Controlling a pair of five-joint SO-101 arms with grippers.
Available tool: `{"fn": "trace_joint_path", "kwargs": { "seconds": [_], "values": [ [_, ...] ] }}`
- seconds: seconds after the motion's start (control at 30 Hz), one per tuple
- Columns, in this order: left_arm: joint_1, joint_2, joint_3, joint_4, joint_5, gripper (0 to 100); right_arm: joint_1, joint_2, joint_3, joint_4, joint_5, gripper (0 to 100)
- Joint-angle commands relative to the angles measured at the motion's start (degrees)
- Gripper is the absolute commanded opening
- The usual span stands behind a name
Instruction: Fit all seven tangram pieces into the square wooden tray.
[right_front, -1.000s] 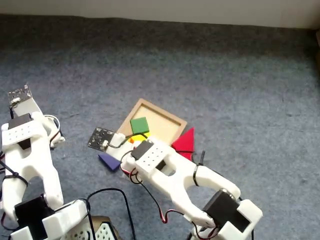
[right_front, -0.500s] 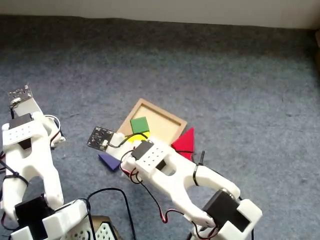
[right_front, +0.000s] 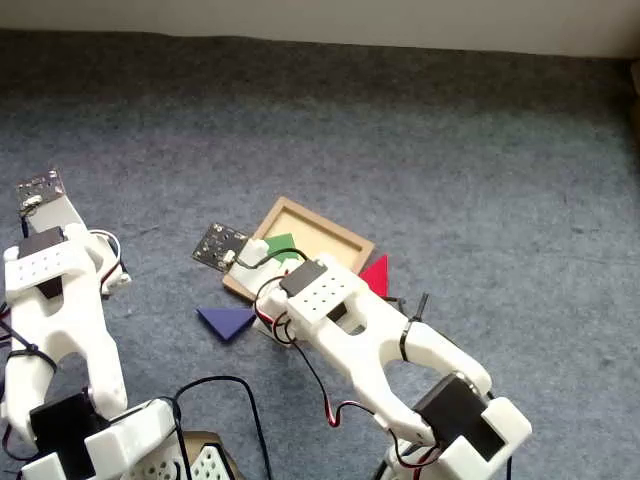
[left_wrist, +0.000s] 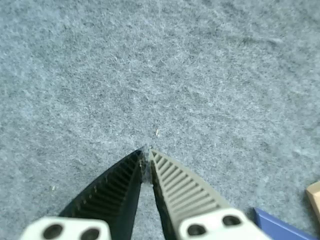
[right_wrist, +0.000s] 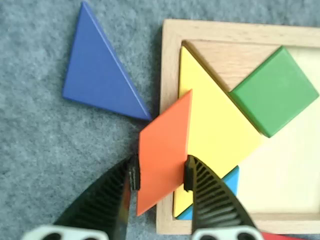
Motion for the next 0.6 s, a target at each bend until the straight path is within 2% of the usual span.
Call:
{"fn": "trace_joint_path", "kwargs": {
  "seconds": [0.0, 0.37, 0.57],
  "values": [
    [0.6, -2.0, -0.1, -0.8, -0.5, 1, 0.7, -2.1, -1.5, 1.2, 0.5, 4.4],
    [0.6, -2.0, -0.1, -0.8, -0.5, 1, 0.6, -1.5, -7.4, 7.8, -0.1, 0.9],
    [0.6, -2.0, -0.1, -0.8, -0.5, 1, 0.7, -1.5, -7.4, 8.0, -5.5, 18.7]
  ]
}}
